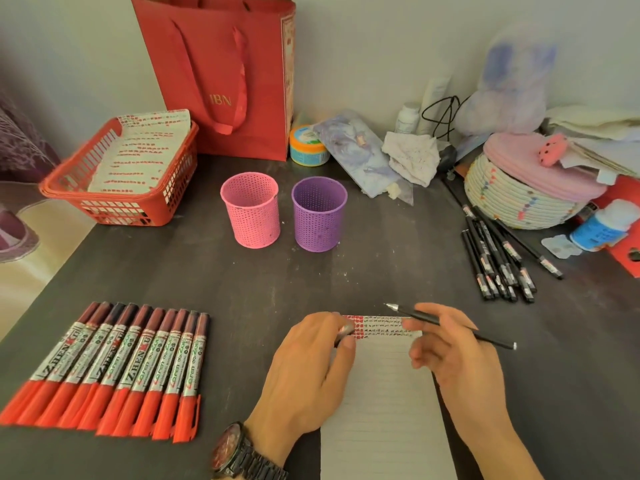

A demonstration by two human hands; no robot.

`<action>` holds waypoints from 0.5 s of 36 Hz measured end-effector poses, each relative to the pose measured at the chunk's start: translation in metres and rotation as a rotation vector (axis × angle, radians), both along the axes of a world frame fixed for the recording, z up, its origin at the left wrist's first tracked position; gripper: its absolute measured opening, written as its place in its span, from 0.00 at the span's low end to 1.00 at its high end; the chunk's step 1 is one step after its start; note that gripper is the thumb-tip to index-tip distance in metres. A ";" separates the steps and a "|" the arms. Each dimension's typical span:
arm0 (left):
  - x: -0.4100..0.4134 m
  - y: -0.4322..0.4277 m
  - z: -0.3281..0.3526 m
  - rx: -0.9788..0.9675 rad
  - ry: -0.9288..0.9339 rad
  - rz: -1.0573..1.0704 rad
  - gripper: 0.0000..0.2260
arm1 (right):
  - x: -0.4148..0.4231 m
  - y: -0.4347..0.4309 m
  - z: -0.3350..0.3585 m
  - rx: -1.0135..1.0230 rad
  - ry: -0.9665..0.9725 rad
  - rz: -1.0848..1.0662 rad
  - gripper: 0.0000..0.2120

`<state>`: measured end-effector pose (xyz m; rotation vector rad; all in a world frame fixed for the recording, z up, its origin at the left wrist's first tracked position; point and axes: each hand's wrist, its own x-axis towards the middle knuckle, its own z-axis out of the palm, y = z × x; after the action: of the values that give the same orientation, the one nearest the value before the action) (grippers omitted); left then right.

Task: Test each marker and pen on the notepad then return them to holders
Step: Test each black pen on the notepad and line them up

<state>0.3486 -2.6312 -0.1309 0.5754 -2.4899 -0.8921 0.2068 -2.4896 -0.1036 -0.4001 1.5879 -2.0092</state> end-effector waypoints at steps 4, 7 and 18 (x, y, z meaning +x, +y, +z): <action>-0.001 0.002 0.000 -0.059 -0.009 0.025 0.13 | 0.008 0.009 -0.011 0.014 0.039 -0.092 0.19; -0.004 0.002 -0.004 -0.139 -0.024 0.062 0.12 | 0.007 0.010 -0.014 0.029 0.091 -0.127 0.18; -0.002 -0.001 -0.005 -0.101 -0.006 0.051 0.16 | 0.007 0.013 -0.018 0.017 0.135 -0.091 0.12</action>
<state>0.3468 -2.6318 -0.1360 0.6053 -2.4972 -0.7420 0.2136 -2.4771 -0.1220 -0.4744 1.7324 -2.0730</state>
